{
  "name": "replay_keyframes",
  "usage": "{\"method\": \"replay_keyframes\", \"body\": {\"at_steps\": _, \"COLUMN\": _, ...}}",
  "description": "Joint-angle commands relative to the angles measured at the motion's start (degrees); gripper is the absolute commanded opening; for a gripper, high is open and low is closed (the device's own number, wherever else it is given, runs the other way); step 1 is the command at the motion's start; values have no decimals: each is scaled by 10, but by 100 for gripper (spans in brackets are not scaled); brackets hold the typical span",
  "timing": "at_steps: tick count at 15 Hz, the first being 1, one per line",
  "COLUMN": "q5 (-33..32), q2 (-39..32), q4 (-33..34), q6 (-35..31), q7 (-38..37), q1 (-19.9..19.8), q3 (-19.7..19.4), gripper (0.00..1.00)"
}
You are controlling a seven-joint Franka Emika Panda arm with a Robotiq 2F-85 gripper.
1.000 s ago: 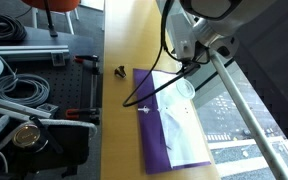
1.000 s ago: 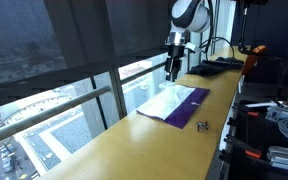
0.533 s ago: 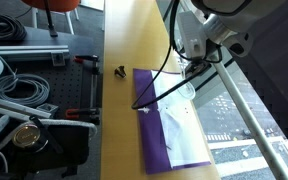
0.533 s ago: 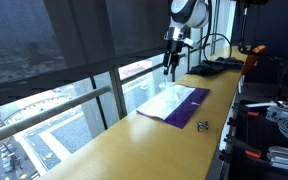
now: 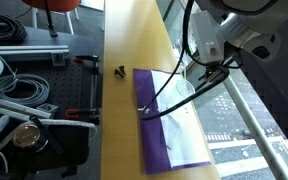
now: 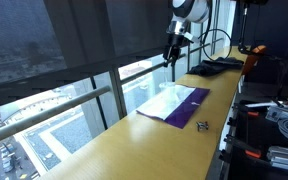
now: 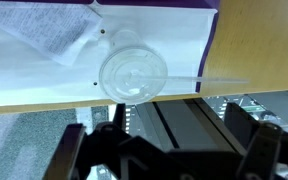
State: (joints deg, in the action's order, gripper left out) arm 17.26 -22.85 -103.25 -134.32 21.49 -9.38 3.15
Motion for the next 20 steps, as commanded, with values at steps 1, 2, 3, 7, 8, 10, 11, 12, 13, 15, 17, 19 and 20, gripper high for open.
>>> {"method": "replay_keyframes", "body": {"at_steps": 1, "q5": -4, "q2": 8, "q4": 8, "q6": 17, "q7": 8, "q1": -8, "q3": -2, "gripper": 100}}
{"method": "replay_keyframes", "body": {"at_steps": 2, "q5": -4, "q2": 11, "q4": 5, "q6": 14, "q7": 9, "q1": -8, "q3": 0, "gripper": 100}}
{"method": "replay_keyframes", "body": {"at_steps": 3, "q5": -4, "q2": 12, "q4": 2, "q6": 13, "q7": 9, "q1": -7, "q3": 1, "gripper": 100}}
{"method": "replay_keyframes", "body": {"at_steps": 7, "q5": -7, "q2": 8, "q4": -4, "q6": 5, "q7": 7, "q1": 4, "q3": 6, "gripper": 100}}
{"method": "replay_keyframes", "body": {"at_steps": 8, "q5": -9, "q2": 6, "q4": -4, "q6": 4, "q7": 4, "q1": 8, "q3": 7, "gripper": 100}}
{"method": "replay_keyframes", "body": {"at_steps": 10, "q5": -11, "q2": 3, "q4": -5, "q6": 4, "q7": 2, "q1": 17, "q3": 8, "gripper": 100}}
{"method": "replay_keyframes", "body": {"at_steps": 11, "q5": -12, "q2": 2, "q4": -6, "q6": 3, "q7": 1, "q1": 21, "q3": 9, "gripper": 100}}
{"method": "replay_keyframes", "body": {"at_steps": 12, "q5": -12, "q2": 2, "q4": -8, "q6": 2, "q7": 0, "q1": 24, "q3": 10, "gripper": 100}}
{"method": "replay_keyframes", "body": {"at_steps": 13, "q5": -13, "q2": 2, "q4": -12, "q6": 1, "q7": 0, "q1": 28, "q3": 11, "gripper": 100}}
{"method": "replay_keyframes", "body": {"at_steps": 15, "q5": -14, "q2": 2, "q4": -19, "q6": -2, "q7": 1, "q1": 33, "q3": 11, "gripper": 100}}
{"method": "replay_keyframes", "body": {"at_steps": 17, "q5": -15, "q2": 2, "q4": -26, "q6": -4, "q7": 1, "q1": 37, "q3": 11, "gripper": 100}}
{"method": "replay_keyframes", "body": {"at_steps": 19, "q5": -16, "q2": 2, "q4": -32, "q6": -4, "q7": 2, "q1": 37, "q3": 10, "gripper": 100}}
{"method": "replay_keyframes", "body": {"at_steps": 20, "q5": -16, "q2": 2, "q4": -32, "q6": -3, "q7": 2, "q1": 37, "q3": 9, "gripper": 100}}
